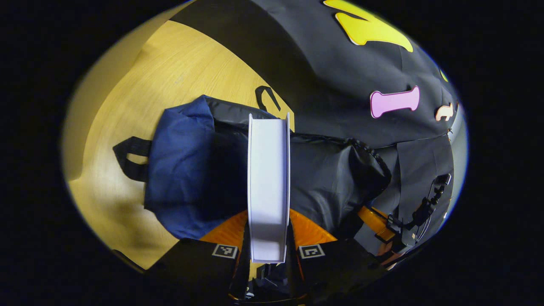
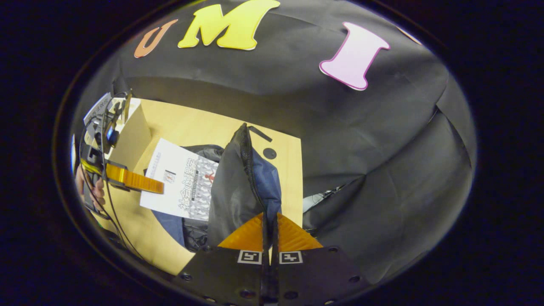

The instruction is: Open the schoolbag, grab two books from the bookshelf and put them into the schoolbag.

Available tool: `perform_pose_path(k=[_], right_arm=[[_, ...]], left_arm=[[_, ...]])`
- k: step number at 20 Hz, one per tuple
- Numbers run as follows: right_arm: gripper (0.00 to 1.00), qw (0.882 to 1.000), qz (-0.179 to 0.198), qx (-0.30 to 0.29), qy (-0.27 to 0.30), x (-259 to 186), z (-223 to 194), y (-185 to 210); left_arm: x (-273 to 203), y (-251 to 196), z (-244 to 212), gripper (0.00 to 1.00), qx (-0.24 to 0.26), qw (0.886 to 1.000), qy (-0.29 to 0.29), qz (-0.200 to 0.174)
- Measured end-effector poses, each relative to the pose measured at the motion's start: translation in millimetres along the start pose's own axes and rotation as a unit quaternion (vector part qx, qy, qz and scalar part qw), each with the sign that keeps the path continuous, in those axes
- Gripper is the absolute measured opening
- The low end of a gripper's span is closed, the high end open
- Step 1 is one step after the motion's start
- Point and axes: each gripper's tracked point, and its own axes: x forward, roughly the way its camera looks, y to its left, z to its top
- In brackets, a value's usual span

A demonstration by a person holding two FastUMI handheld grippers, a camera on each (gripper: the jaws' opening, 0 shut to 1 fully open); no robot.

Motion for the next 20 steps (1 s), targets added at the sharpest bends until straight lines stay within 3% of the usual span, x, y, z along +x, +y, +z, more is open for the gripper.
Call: perform_pose_path(k=[10, 11, 12, 14, 15, 16, 18, 20], right_arm=[[0.00, 1.000, 0.004, -0.013, -0.004, -4.5, 15.3, 13.5], [0.00, 1.000, 0.004, -0.013, -0.004, -4.0, 15.7, 14.2], [0.00, 1.000, 0.005, -0.012, -0.003, -3.9, 15.4, 14.9], [0.00, 1.000, 0.007, -0.007, 0.001, -4.9, 13.3, 15.8], [0.00, 1.000, 0.008, -0.005, 0.001, -4.4, 12.7, 16.0], [0.00, 1.000, 0.008, -0.004, 0.002, -4.9, 11.9, 15.9], [0.00, 1.000, 0.009, -0.001, 0.003, -5.9, 10.5, 16.2], [0.00, 1.000, 0.010, 0.001, 0.002, -6.0, 9.3, 17.0]], left_arm=[[33.1, 24.0, -10.0, 0.39, -0.091, 0.994, 0.021, -0.056], [35.9, 28.2, -11.1, 0.46, -0.097, 0.994, 0.025, -0.053], [38.9, 37.0, -13.7, 0.42, -0.099, 0.994, 0.028, -0.037], [41.9, 52.0, -15.4, 0.46, -0.095, 0.995, 0.033, -0.001], [42.4, 55.4, -16.6, 0.65, -0.088, 0.995, 0.038, 0.013], [40.6, 66.7, -17.6, 0.64, -0.076, 0.995, 0.045, 0.052], [34.2, 78.7, -19.8, 0.77, -0.051, 0.991, 0.063, 0.107], [25.3, 81.2, -16.7, 0.81, -0.020, 0.984, 0.071, 0.161]])
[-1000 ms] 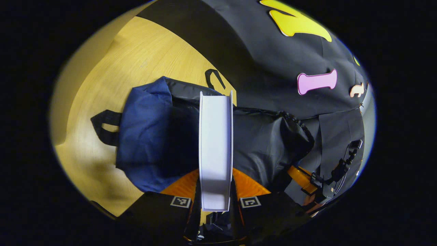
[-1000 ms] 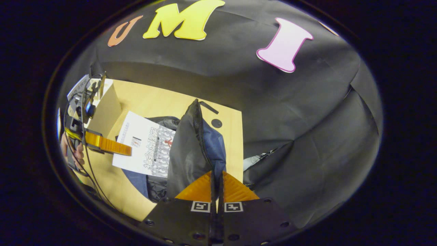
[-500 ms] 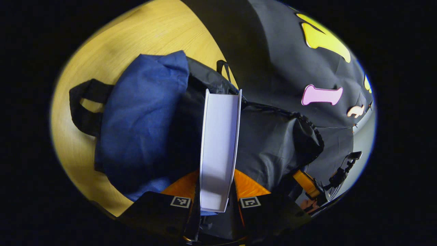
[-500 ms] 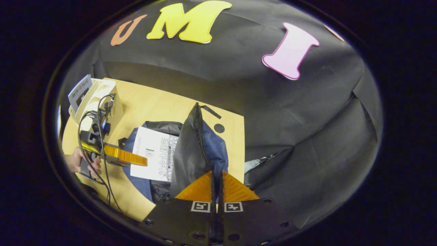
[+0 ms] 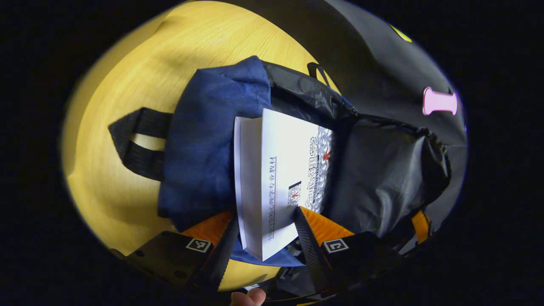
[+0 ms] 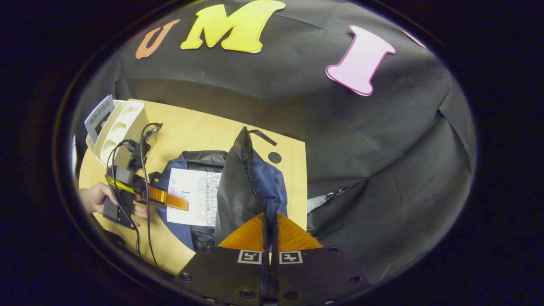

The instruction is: Open the schoolbag, grab two books from the bookshelf and put them into the schoolbag.

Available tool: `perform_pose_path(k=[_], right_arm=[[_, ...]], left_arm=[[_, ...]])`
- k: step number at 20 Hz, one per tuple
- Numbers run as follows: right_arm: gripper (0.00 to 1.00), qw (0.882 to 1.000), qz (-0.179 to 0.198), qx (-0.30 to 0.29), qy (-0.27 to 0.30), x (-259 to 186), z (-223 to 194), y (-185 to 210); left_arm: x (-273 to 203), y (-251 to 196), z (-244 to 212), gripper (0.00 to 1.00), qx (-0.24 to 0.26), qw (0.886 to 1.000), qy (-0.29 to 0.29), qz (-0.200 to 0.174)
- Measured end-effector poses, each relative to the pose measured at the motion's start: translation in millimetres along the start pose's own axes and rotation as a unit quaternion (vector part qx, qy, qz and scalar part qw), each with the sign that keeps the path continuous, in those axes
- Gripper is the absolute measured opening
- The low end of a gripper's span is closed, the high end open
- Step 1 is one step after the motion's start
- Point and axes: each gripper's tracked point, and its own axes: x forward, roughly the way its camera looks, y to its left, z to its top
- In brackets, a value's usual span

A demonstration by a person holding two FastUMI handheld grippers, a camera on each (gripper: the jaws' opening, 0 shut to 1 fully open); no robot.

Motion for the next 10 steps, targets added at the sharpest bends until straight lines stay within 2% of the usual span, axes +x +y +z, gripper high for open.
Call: perform_pose_path(k=[1, 2, 3, 5, 8, 10], right_arm=[[0.00, 1.000, 0.000, 0.000, -0.001, -0.2, -0.4, 0.7], [0.00, 1.000, 0.001, 0.001, -0.001, -0.6, -0.3, 1.9], [0.00, 1.000, 0.002, 0.001, -0.001, -0.5, -0.5, 3.1], [0.00, 1.000, 0.002, 0.000, -0.004, -1.7, -0.6, 3.9], [0.00, 1.000, 0.003, 0.000, -0.006, -2.9, -1.6, 6.6], [0.00, 1.000, 0.003, 0.000, -0.009, -2.5, -0.9, 8.0]], left_arm=[[-6.4, 4.0, 0.1, 0.82, 0.016, 0.999, 0.001, 0.029], [-14.3, 7.7, -0.7, 0.88, 0.030, 0.998, 0.003, 0.058], [-19.9, 11.1, 0.2, 0.90, 0.048, 0.995, 0.000, 0.084], [-34.3, 19.8, 9.0, 0.92, 0.099, 0.986, -0.022, 0.129], [-69.0, 28.3, 26.0, 0.92, 0.174, 0.965, -0.058, 0.190], [-93.0, 32.1, 36.4, 0.92, 0.223, 0.944, -0.081, 0.229]])
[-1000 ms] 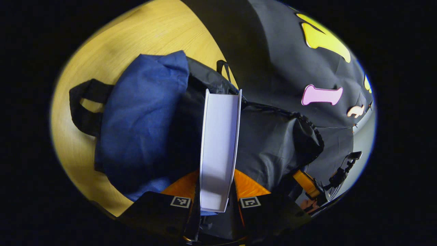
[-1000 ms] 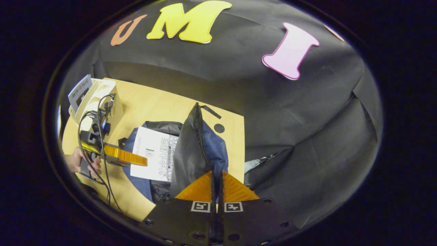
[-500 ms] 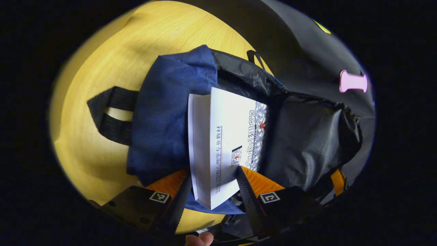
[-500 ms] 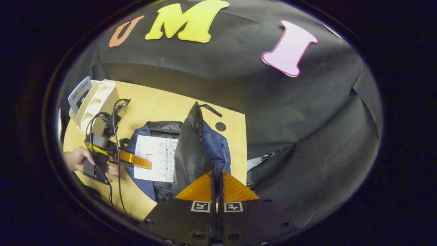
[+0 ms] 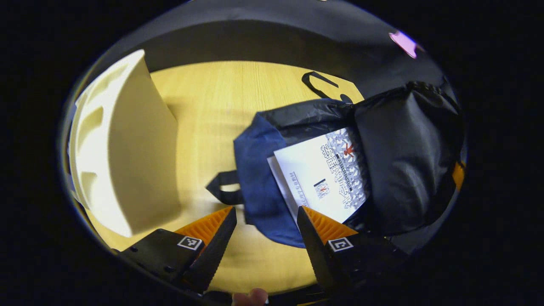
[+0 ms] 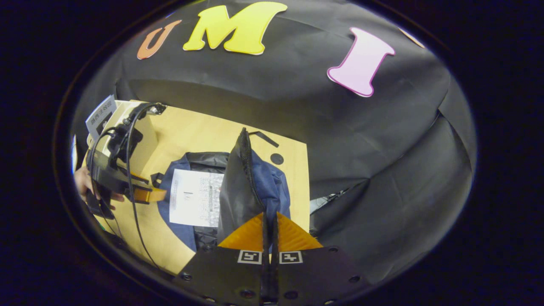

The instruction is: Open the schoolbag, grab two books from the bookshelf and put them into the schoolbag.

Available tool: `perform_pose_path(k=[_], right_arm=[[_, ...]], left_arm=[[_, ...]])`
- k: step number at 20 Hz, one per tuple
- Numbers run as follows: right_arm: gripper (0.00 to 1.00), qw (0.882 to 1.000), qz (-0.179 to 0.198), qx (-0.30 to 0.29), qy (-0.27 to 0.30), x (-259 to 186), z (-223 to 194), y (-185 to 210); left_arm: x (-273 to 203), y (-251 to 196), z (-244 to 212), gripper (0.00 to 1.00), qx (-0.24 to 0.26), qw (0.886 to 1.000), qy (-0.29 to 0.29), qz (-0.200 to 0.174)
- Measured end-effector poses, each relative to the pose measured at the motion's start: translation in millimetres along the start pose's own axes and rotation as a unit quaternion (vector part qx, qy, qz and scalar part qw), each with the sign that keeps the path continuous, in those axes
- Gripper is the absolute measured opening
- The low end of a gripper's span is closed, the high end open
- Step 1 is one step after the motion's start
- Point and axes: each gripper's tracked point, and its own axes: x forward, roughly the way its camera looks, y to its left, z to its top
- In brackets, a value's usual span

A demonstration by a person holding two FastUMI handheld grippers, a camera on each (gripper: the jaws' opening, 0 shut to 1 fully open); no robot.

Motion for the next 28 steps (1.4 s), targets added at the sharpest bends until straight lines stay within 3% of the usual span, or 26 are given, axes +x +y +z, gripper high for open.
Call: perform_pose_path(k=[2, 4, 7, 8, 11, 16, 18, 21, 24, 28], right_arm=[[0.00, 1.000, 0.001, 0.000, 0.000, -0.6, -0.9, 2.5], [0.04, 1.000, 0.004, 0.000, -0.001, -0.3, -1.3, 6.7], [0.00, 1.000, 0.006, 0.001, -0.004, -0.2, -0.6, 11.7], [0.04, 1.000, 0.007, 0.001, -0.006, -0.9, -0.2, 13.7], [0.00, 1.000, 0.007, 0.004, -0.008, -2.9, -0.6, 17.3], [0.00, 1.000, 0.005, 0.008, -0.010, -4.0, -2.5, 23.0], [0.04, 1.000, 0.003, 0.010, -0.010, -4.8, -3.1, 25.2], [0.03, 1.000, 0.002, 0.011, -0.013, -6.2, -3.8, 29.7], [0.00, 1.000, 0.000, 0.008, -0.015, -8.7, -4.6, 32.5], [0.04, 1.000, -0.003, 0.010, -0.016, -9.4, -5.4, 32.8]], left_arm=[[-19.6, 12.7, 7.8, 0.92, 0.039, 0.999, -0.020, 0.032], [-43.1, 16.6, 9.5, 0.92, 0.062, 0.997, -0.029, 0.039], [-76.3, 22.0, 8.3, 0.91, 0.078, 0.996, -0.038, 0.037], [-86.5, 28.5, 10.8, 0.91, 0.078, 0.995, -0.049, 0.044], [-126.7, 50.9, 25.5, 0.89, 0.050, 0.991, -0.106, 0.066], [-213.8, 120.6, 55.9, 0.90, 0.024, 0.970, -0.207, 0.129], [-244.3, 148.4, 58.0, 0.97, 0.009, 0.969, -0.214, 0.128], [-272.6, 198.2, 59.9, 0.98, -0.006, 0.966, -0.209, 0.149], [-284.9, 243.0, 60.4, 0.98, 0.005, 0.962, -0.199, 0.184], [-282.6, 277.4, 63.6, 0.97, -0.009, 0.969, -0.169, 0.179]])
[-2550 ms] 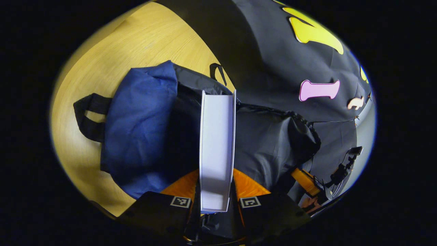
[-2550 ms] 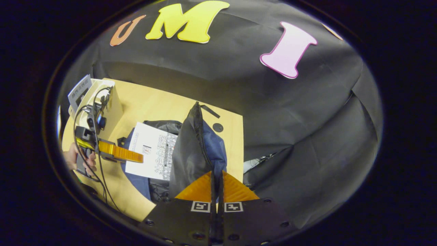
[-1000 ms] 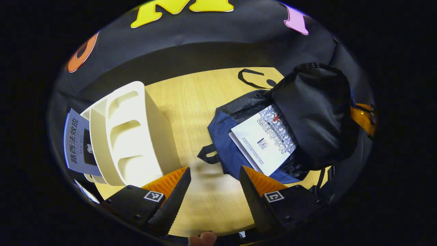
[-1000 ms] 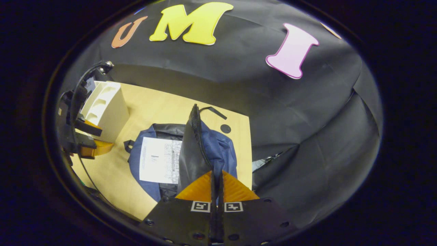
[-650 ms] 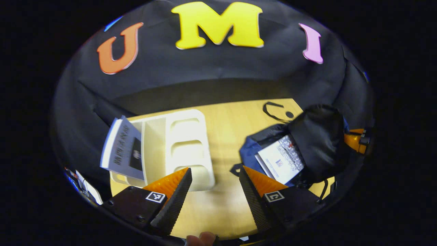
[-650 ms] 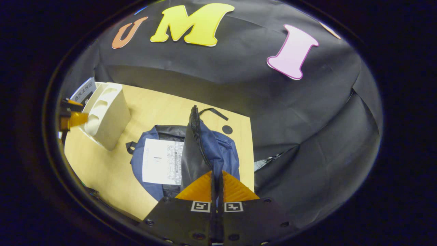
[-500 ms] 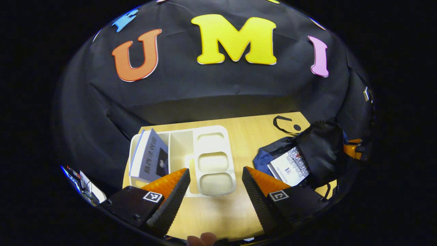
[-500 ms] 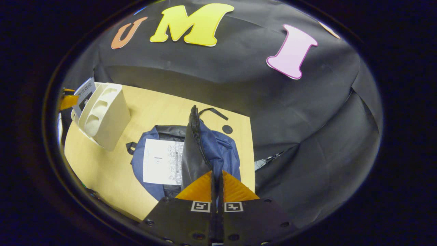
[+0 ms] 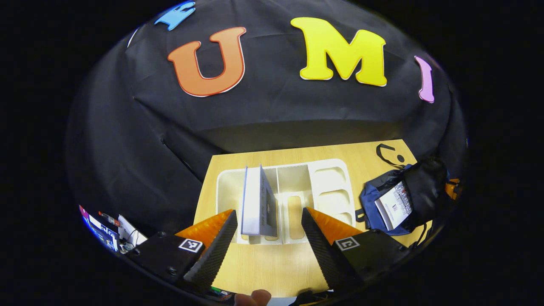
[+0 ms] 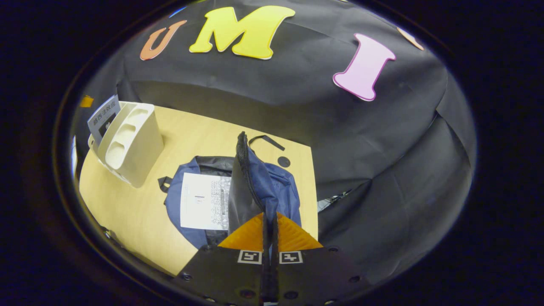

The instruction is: Open the schoolbag, grab two books from the bookshelf and put them into the schoolbag.

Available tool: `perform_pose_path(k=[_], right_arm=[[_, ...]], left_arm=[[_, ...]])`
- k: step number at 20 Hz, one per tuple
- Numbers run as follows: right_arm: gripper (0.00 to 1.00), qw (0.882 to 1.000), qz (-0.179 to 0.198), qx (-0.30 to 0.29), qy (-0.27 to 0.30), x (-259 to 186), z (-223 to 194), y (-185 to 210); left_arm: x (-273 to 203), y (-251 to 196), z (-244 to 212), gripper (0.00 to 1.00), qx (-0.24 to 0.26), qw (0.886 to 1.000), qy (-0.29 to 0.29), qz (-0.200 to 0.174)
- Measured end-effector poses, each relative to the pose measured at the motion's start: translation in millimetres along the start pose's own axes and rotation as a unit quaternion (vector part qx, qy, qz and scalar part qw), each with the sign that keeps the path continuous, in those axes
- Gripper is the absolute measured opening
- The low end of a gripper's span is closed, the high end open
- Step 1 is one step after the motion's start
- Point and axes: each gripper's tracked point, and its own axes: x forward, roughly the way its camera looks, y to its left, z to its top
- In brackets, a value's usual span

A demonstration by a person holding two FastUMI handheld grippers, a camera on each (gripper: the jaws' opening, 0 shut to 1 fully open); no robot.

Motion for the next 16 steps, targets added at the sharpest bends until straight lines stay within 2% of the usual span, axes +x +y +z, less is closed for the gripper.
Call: perform_pose_path(k=[2, 3, 5, 6, 8, 10, 16], right_arm=[[0.04, 1.000, -0.001, 0.004, 0.001, 0.7, -3.6, -1.0], [0.00, 1.000, -0.001, 0.006, 0.002, 0.6, -5.7, -0.8], [0.04, 1.000, -0.001, 0.010, 0.003, 0.9, -7.9, -1.1], [0.00, 1.000, -0.002, 0.012, 0.003, 1.3, -8.6, -2.3], [0.04, 1.000, -0.002, 0.014, 0.004, 0.2, -9.8, -6.1], [0.00, 1.000, -0.003, 0.016, 0.006, 1.8, -11.2, -7.7], [0.04, 1.000, -0.002, 0.016, 0.009, 2.0, -11.3, -5.8]], left_arm=[[9.3, 8.6, -2.6, 0.97, -0.011, 0.999, 0.033, -0.017], [14.7, 13.4, -2.2, 0.97, -0.015, 0.999, 0.045, -0.024], [25.9, 23.3, -3.3, 0.97, -0.018, 0.997, 0.066, -0.026], [31.8, 25.5, -3.2, 0.97, -0.018, 0.997, 0.075, -0.029], [39.7, 27.7, -4.4, 0.97, -0.020, 0.994, 0.097, -0.037], [51.9, 28.0, -4.3, 0.97, -0.023, 0.992, 0.119, -0.045], [77.5, 23.6, -19.7, 0.97, -0.035, 0.979, 0.190, -0.072]])
